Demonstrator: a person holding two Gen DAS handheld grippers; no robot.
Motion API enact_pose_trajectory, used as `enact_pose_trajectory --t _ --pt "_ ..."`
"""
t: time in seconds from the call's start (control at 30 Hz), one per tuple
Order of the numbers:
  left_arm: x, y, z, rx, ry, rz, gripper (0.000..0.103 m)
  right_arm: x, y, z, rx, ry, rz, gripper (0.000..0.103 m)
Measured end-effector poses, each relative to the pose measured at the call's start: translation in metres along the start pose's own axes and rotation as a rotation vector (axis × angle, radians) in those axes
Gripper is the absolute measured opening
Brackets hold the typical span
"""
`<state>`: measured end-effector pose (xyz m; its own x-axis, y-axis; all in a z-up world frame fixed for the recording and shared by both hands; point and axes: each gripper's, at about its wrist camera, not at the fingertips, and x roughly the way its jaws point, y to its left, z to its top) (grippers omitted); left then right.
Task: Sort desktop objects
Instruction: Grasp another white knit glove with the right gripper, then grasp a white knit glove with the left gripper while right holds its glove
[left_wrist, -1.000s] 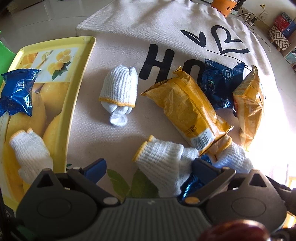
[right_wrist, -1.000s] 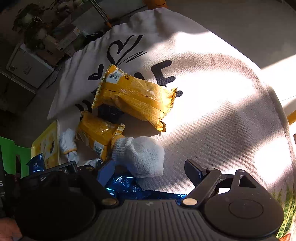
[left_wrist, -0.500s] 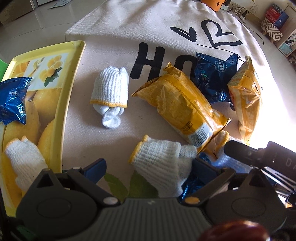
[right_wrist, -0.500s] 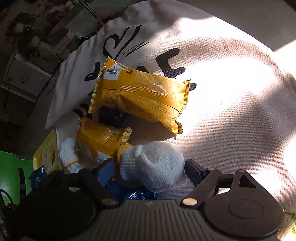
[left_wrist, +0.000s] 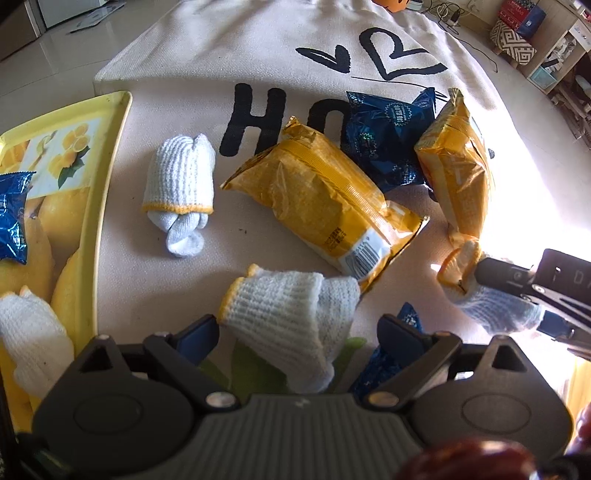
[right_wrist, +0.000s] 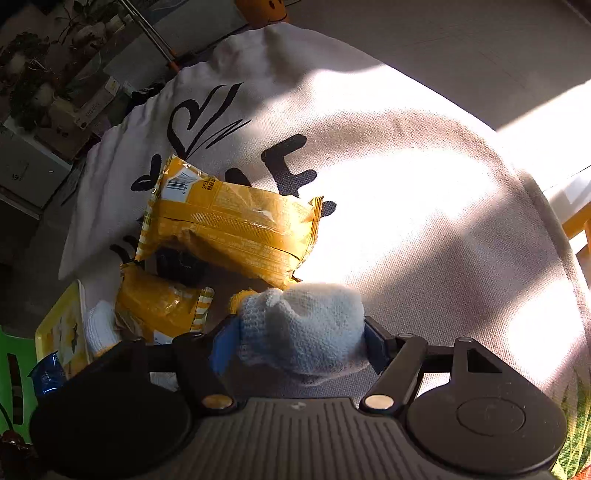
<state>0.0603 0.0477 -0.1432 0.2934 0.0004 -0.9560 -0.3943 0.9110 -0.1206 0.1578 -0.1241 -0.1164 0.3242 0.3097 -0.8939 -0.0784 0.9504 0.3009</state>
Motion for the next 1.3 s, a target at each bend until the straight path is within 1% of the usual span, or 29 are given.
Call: enact_pose_trajectory --t 0.07,0.13,0.23,0.3,0.37,0.47,0.73,0.9,1.0,1.1,1.17,1.2,1.27,1.3 --pt "0.003 0.005 -0.001 0.003 0.002 0.037 0.102 0.002 -0.004 0.001 0.011 0.010 -0.027 0.071" --pt "0.007 0.006 -0.001 0.010 0.020 0.076 0.102 0.007 -0.007 0.000 0.033 0.035 -0.026 0.072" --pt "0.013 0.007 -0.002 0.000 0.031 0.085 0.102 0.008 -0.006 -0.002 0.039 0.047 -0.028 0.073" --pt "0.016 0.006 -0.003 0.003 0.040 0.090 0.102 0.009 -0.006 -0.003 0.038 0.049 -0.034 0.077" --pt "0.020 0.003 -0.004 0.021 0.044 0.121 0.103 0.011 -0.007 -0.004 0.042 0.058 -0.037 0.081" --pt "0.020 0.000 -0.005 0.034 0.028 0.122 0.103 0.016 -0.006 -0.006 0.038 0.081 -0.046 0.082" --pt "0.020 -0.001 -0.003 0.031 0.035 0.123 0.102 0.018 -0.001 -0.007 0.008 0.078 -0.052 0.087" --pt "0.020 -0.003 -0.002 0.031 0.041 0.120 0.102 0.018 0.001 -0.008 -0.008 0.076 -0.058 0.087" --pt "0.021 -0.010 -0.001 0.038 0.034 0.112 0.097 0.017 0.002 -0.009 -0.010 0.073 -0.058 0.087" --pt "0.017 -0.010 -0.002 0.049 0.016 0.112 0.089 0.016 0.002 -0.010 -0.018 0.067 -0.061 0.086" --pt "0.014 -0.011 -0.002 0.057 0.003 0.108 0.080 0.015 0.002 -0.009 -0.015 0.059 -0.062 0.079" --pt "0.013 -0.011 -0.001 0.059 -0.002 0.107 0.077 0.014 0.001 -0.009 -0.011 0.058 -0.059 0.078" --pt "0.011 -0.011 -0.001 0.054 -0.006 0.094 0.068 0.013 0.001 -0.009 -0.006 0.056 -0.050 0.075" --pt "0.010 -0.011 0.000 0.047 -0.005 0.087 0.067 0.012 0.001 -0.009 -0.006 0.055 -0.047 0.074"
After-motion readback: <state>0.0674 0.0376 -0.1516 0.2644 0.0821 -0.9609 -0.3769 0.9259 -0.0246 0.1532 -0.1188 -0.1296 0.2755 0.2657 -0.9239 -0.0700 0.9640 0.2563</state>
